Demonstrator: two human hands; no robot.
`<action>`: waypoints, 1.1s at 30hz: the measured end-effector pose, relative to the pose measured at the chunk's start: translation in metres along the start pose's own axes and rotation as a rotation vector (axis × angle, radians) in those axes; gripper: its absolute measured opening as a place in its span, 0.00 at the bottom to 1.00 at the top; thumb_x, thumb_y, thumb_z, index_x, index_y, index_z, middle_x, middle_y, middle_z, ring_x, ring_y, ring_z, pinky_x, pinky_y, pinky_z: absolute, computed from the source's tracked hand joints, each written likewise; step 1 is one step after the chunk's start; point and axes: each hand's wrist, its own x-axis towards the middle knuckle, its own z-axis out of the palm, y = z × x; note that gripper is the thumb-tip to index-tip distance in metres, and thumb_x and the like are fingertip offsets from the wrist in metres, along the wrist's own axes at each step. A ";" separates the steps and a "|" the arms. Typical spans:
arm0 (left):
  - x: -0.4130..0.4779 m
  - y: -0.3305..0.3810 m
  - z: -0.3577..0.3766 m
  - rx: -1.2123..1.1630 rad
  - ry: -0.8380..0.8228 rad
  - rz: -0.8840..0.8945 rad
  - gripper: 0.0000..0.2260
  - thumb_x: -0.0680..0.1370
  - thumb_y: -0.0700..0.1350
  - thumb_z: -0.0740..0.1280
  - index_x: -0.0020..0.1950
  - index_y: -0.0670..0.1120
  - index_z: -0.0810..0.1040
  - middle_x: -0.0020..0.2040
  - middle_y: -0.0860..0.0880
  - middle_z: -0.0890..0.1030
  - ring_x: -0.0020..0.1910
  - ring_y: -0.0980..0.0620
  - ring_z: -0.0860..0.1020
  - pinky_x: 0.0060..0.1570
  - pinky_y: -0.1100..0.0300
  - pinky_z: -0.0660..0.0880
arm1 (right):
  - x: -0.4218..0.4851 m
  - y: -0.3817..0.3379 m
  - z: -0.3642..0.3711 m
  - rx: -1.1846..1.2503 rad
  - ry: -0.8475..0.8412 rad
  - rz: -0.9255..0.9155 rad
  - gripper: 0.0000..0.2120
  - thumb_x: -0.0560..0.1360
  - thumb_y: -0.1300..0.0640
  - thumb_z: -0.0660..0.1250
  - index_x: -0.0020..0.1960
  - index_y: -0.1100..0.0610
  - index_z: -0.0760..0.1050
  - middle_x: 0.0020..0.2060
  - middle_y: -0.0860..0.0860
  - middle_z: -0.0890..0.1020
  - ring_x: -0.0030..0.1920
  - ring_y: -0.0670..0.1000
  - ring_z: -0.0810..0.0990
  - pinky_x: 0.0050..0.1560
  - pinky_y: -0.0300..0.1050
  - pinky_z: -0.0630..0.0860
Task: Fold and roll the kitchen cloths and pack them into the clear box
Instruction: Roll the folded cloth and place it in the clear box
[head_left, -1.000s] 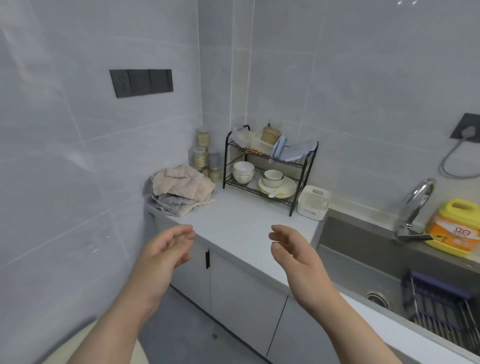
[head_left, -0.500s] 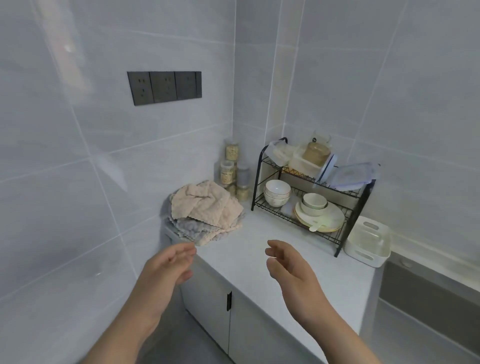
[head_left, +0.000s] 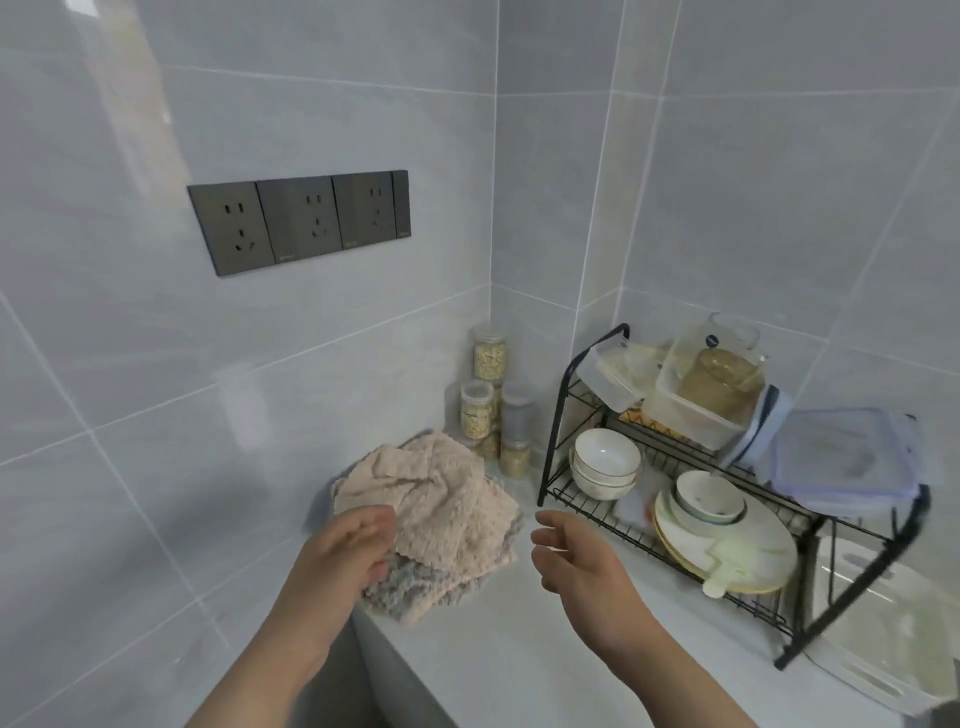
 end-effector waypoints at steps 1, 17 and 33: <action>0.016 0.001 -0.002 0.016 -0.008 -0.002 0.10 0.79 0.36 0.64 0.55 0.47 0.81 0.55 0.48 0.82 0.54 0.49 0.80 0.60 0.49 0.76 | 0.013 0.002 0.002 -0.003 0.002 0.024 0.14 0.79 0.59 0.62 0.63 0.47 0.71 0.55 0.47 0.77 0.55 0.46 0.77 0.56 0.46 0.76; 0.304 -0.031 0.053 0.738 -0.537 0.252 0.15 0.78 0.43 0.63 0.65 0.52 0.76 0.62 0.51 0.79 0.60 0.54 0.77 0.59 0.58 0.72 | 0.202 0.055 0.090 0.105 0.256 0.499 0.11 0.74 0.60 0.64 0.56 0.55 0.76 0.42 0.51 0.79 0.38 0.51 0.77 0.43 0.46 0.76; 0.362 -0.064 0.114 1.365 -1.073 0.554 0.21 0.75 0.37 0.60 0.60 0.59 0.77 0.64 0.59 0.73 0.59 0.54 0.75 0.57 0.55 0.75 | 0.202 0.105 0.135 -0.239 0.422 0.408 0.08 0.71 0.55 0.69 0.41 0.47 0.71 0.44 0.45 0.74 0.41 0.44 0.74 0.38 0.29 0.66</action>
